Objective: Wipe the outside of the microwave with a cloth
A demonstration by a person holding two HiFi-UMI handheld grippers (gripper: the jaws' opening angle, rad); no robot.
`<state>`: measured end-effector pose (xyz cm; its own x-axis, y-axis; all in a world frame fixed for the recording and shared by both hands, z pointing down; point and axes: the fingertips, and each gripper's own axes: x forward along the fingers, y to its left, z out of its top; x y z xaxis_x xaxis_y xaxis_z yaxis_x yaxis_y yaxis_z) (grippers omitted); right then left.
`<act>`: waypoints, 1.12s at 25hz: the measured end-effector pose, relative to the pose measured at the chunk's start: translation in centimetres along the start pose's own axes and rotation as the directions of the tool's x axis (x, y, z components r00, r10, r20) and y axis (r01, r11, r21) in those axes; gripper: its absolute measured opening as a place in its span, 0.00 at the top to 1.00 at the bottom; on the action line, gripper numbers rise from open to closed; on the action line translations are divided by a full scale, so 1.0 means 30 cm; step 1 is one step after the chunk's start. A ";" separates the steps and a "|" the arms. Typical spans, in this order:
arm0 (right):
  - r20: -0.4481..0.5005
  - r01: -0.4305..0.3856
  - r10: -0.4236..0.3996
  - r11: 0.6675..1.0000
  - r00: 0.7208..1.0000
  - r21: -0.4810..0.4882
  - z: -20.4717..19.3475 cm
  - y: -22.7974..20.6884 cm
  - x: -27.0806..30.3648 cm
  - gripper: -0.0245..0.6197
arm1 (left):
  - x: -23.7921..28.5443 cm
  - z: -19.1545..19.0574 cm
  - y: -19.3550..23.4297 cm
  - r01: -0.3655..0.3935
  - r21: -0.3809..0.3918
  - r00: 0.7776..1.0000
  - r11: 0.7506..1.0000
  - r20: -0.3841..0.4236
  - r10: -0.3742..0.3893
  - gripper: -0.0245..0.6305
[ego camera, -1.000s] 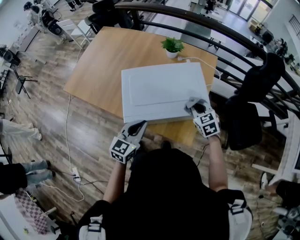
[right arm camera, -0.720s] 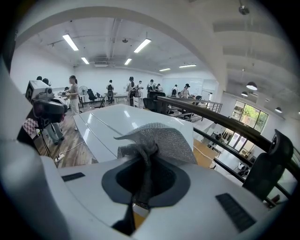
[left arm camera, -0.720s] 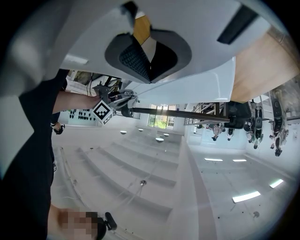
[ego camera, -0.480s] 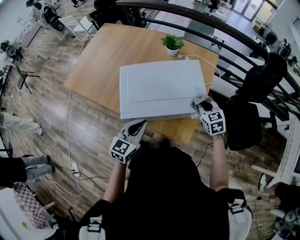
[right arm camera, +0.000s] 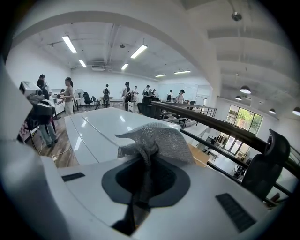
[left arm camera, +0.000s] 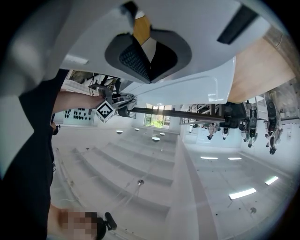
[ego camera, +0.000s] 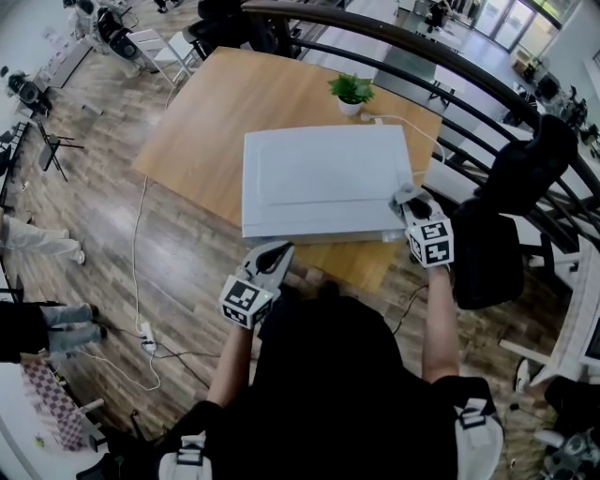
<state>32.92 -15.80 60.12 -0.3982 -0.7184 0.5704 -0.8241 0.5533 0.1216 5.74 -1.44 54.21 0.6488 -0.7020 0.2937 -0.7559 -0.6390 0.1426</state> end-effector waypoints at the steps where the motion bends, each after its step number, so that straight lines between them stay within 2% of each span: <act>1: -0.003 0.002 -0.002 1.000 1.000 -0.003 0.002 -0.010 0.008 0.93 | -0.003 -0.004 -0.002 -0.003 -0.004 1.000 1.000 0.000 0.003 0.96; 7: 0.006 0.037 -0.037 0.999 0.999 -0.036 0.029 -0.084 0.060 0.93 | -0.023 -0.007 -0.002 -0.029 -0.016 1.000 0.999 0.007 0.029 0.96; 17: -0.023 0.058 -0.059 0.998 0.998 -0.039 0.035 -0.096 0.087 0.93 | -0.073 -0.028 0.030 -0.071 -0.030 0.997 0.997 0.007 0.071 0.96; 24: -0.070 0.082 -0.091 0.990 0.993 -0.115 0.049 -0.075 0.098 0.94 | -0.070 -0.032 0.053 -0.051 -0.032 0.999 0.998 0.007 0.051 0.96; 28: -0.094 0.074 -0.084 0.991 0.992 -0.111 0.057 -0.057 0.108 0.94 | -0.066 -0.021 0.078 -0.040 -0.029 0.999 0.999 0.015 0.040 0.96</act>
<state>32.37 -19.79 60.37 -0.2876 -0.7197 0.6319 -0.8011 0.5423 0.2531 2.62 -1.36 54.56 0.6191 -0.7318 0.2848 -0.7833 -0.6012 0.1579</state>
